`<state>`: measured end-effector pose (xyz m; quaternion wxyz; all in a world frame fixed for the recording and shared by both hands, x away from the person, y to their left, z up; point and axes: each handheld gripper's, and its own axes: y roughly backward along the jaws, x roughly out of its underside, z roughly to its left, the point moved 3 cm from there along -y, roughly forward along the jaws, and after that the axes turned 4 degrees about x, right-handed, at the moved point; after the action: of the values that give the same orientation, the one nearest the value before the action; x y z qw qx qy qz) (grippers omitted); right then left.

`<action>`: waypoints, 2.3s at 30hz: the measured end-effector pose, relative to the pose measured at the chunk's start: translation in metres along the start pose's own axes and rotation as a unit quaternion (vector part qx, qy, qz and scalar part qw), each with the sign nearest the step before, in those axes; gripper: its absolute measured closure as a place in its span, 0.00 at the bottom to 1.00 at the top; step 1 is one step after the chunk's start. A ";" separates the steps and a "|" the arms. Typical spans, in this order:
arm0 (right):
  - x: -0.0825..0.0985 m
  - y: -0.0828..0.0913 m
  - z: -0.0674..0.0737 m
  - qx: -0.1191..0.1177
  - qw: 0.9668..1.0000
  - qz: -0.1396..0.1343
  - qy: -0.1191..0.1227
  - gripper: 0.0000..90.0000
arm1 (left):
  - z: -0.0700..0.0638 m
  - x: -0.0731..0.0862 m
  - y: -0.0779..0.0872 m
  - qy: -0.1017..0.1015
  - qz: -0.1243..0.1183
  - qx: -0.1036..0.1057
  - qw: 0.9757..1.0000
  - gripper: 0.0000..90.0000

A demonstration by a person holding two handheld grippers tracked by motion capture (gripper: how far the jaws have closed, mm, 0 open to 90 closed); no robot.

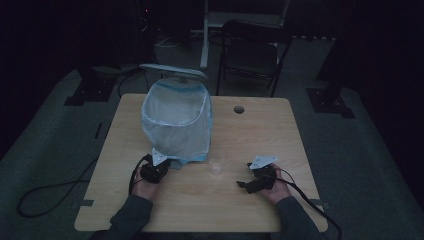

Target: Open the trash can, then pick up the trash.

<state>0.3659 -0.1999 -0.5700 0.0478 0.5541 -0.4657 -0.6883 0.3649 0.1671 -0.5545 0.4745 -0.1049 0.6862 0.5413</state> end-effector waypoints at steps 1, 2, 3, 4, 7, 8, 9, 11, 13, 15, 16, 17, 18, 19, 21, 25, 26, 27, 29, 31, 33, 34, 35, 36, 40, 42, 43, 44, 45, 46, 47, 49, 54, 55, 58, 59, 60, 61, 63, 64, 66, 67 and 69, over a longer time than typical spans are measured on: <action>0.000 0.000 0.000 0.000 1.000 0.000 0.000 0.13 | 0.000 0.000 0.000 0.000 0.000 0.000 1.000 1.00; 0.000 0.000 0.000 0.000 1.000 0.000 0.000 0.13 | 0.000 0.000 0.000 0.000 0.000 -0.001 1.000 1.00; 0.000 0.000 0.000 0.000 1.000 0.000 0.000 0.13 | 0.000 0.000 0.000 -0.001 0.001 -0.001 1.000 1.00; 0.000 0.000 0.000 0.000 1.000 0.000 0.000 0.13 | 0.000 0.000 0.000 0.000 0.000 0.000 1.000 1.00; 0.000 0.000 0.000 0.000 1.000 0.000 0.000 0.13 | -0.001 0.000 0.000 -0.002 0.001 -0.002 1.000 1.00; 0.000 0.000 0.000 0.000 1.000 0.000 0.000 0.13 | -0.001 0.000 0.000 -0.002 0.001 -0.002 1.000 1.00; 0.000 0.000 0.000 0.000 1.000 0.000 0.000 0.13 | 0.000 0.000 0.000 -0.001 0.001 -0.001 1.000 1.00; 0.000 0.000 0.000 0.000 1.000 0.000 0.000 0.13 | 0.000 0.000 0.000 -0.001 0.000 -0.001 1.000 1.00; 0.000 0.000 0.000 0.000 1.000 0.000 0.000 0.13 | 0.000 0.000 0.000 0.000 0.000 0.000 1.000 1.00; 0.000 0.000 0.000 0.003 1.000 -0.001 -0.003 0.15 | 0.000 0.000 0.000 0.000 0.000 0.000 1.000 1.00; 0.000 0.001 0.000 0.004 1.000 -0.002 -0.004 0.15 | 0.000 0.000 0.000 0.000 0.000 0.000 1.000 1.00; 0.000 0.001 0.000 0.004 1.000 -0.002 -0.004 0.15 | 0.000 0.000 0.000 0.000 0.000 0.000 1.000 1.00; 0.000 0.001 -0.001 0.005 1.000 -0.003 -0.005 0.16 | 0.000 0.000 0.000 0.000 0.000 0.000 1.000 1.00; 0.000 0.001 -0.001 0.007 1.000 -0.004 -0.007 0.18 | 0.000 0.000 0.000 0.000 0.000 0.000 1.000 1.00; 0.001 0.002 -0.001 0.013 1.000 -0.007 -0.012 0.22 | 0.000 0.000 0.000 0.000 0.000 0.000 1.000 1.00; 0.001 0.004 -0.001 0.026 0.999 -0.007 -0.025 0.28 | 0.000 0.000 0.000 0.000 0.000 0.000 1.000 1.00; 0.002 0.005 -0.001 0.028 0.999 -0.005 -0.027 0.28 | 0.000 0.000 0.000 0.000 0.000 0.000 1.000 1.00; 0.001 0.005 -0.001 0.029 0.999 -0.004 -0.028 0.29 | 0.000 0.000 0.000 0.001 -0.001 0.001 1.000 1.00; 0.001 0.006 -0.001 0.032 0.999 -0.002 -0.031 0.33 | 0.000 0.000 0.000 0.001 -0.001 0.001 1.000 1.00; 0.000 0.007 -0.002 0.029 0.999 0.001 -0.041 0.36 | 0.001 0.000 0.000 0.001 -0.001 0.001 1.000 1.00; 0.000 0.009 -0.001 0.028 0.999 -0.001 -0.045 0.36 | 0.000 0.000 0.000 0.001 -0.001 0.000 1.000 1.00; -0.002 0.010 -0.001 0.031 0.999 -0.004 -0.045 0.38 | 0.000 0.000 0.000 0.001 -0.001 0.000 1.000 1.00; -0.003 0.012 -0.001 0.029 0.998 -0.008 -0.047 0.39 | 0.000 0.000 0.000 0.001 -0.001 0.000 1.000 1.00; -0.004 0.013 -0.002 0.029 0.998 -0.011 -0.048 0.40 | 0.000 0.000 0.000 0.000 -0.001 0.001 1.000 1.00; -0.013 0.023 -0.002 0.021 0.997 -0.032 -0.067 0.50 | 0.000 0.000 0.000 0.000 -0.001 0.000 1.000 1.00; -0.018 0.028 -0.002 0.017 0.996 -0.037 -0.076 0.53 | 0.000 0.000 0.000 0.000 -0.001 0.000 1.000 1.00; -0.020 0.031 -0.002 0.017 0.996 -0.040 -0.078 0.53 | 0.000 0.000 0.000 0.000 -0.001 0.001 1.000 1.00; -0.023 0.033 -0.001 0.023 0.996 -0.045 -0.079 0.53 | 0.000 0.000 0.000 0.000 -0.001 0.001 1.000 1.00; -0.025 0.035 -0.001 0.024 0.995 -0.047 -0.079 0.52 | 0.000 0.000 0.000 0.000 0.000 0.001 1.000 1.00; -0.028 0.037 0.000 0.027 0.995 -0.051 -0.079 0.52 | 0.000 0.000 0.000 -0.001 0.000 0.001 1.000 1.00; -0.032 0.040 0.000 0.031 0.995 -0.055 -0.078 0.52 | 0.000 0.000 0.000 0.000 -0.001 0.001 1.000 1.00; -0.038 0.044 0.002 0.034 0.995 -0.061 -0.077 0.52 | 0.000 0.000 0.000 -0.001 0.000 0.001 1.000 1.00; -0.059 0.055 0.005 0.030 0.993 -0.088 -0.074 0.53 | 0.000 0.000 0.000 0.000 -0.001 0.000 1.000 1.00; -0.063 0.056 0.005 0.028 0.993 -0.093 -0.074 0.53 | 0.000 0.000 0.000 0.000 -0.001 0.000 1.000 1.00; -0.071 0.055 0.005 0.027 0.993 -0.095 -0.072 0.54 | 0.000 0.000 0.000 -0.001 -0.001 0.000 1.000 1.00; -0.074 0.053 0.005 0.026 0.993 -0.093 -0.073 0.55 | 0.000 0.000 0.000 0.000 -0.001 0.000 1.000 1.00; -0.076 0.052 0.005 0.025 0.993 -0.093 -0.072 0.55 | 0.000 0.000 0.000 -0.001 -0.001 0.000 1.000 1.00; -0.079 0.050 0.006 0.022 0.993 -0.093 -0.072 0.56 | 0.000 0.000 0.000 0.000 -0.001 0.000 1.000 1.00; -0.084 0.046 0.006 0.016 0.993 -0.090 -0.071 0.56 | 0.000 0.000 0.000 0.000 -0.001 0.000 1.000 1.00; -0.085 0.045 0.007 0.015 0.993 -0.090 -0.070 0.57 | 0.000 0.000 0.000 0.000 -0.001 0.000 1.000 1.00; -0.088 0.042 0.008 0.013 0.993 -0.091 -0.069 0.57 | 0.000 0.000 0.000 0.000 -0.001 0.000 1.000 1.00; -0.097 0.037 0.009 0.006 0.993 -0.099 -0.070 0.58 | 0.000 0.000 0.000 0.001 -0.002 0.000 1.000 1.00; -0.101 0.034 0.009 0.003 0.993 -0.099 -0.069 0.58 | 0.000 0.000 0.000 0.001 -0.002 0.000 1.000 1.00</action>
<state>0.3815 -0.1548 -0.4743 -0.0545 0.5485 -0.4128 -0.7251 0.3647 0.1669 -0.5547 0.4753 -0.1066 0.6862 0.5403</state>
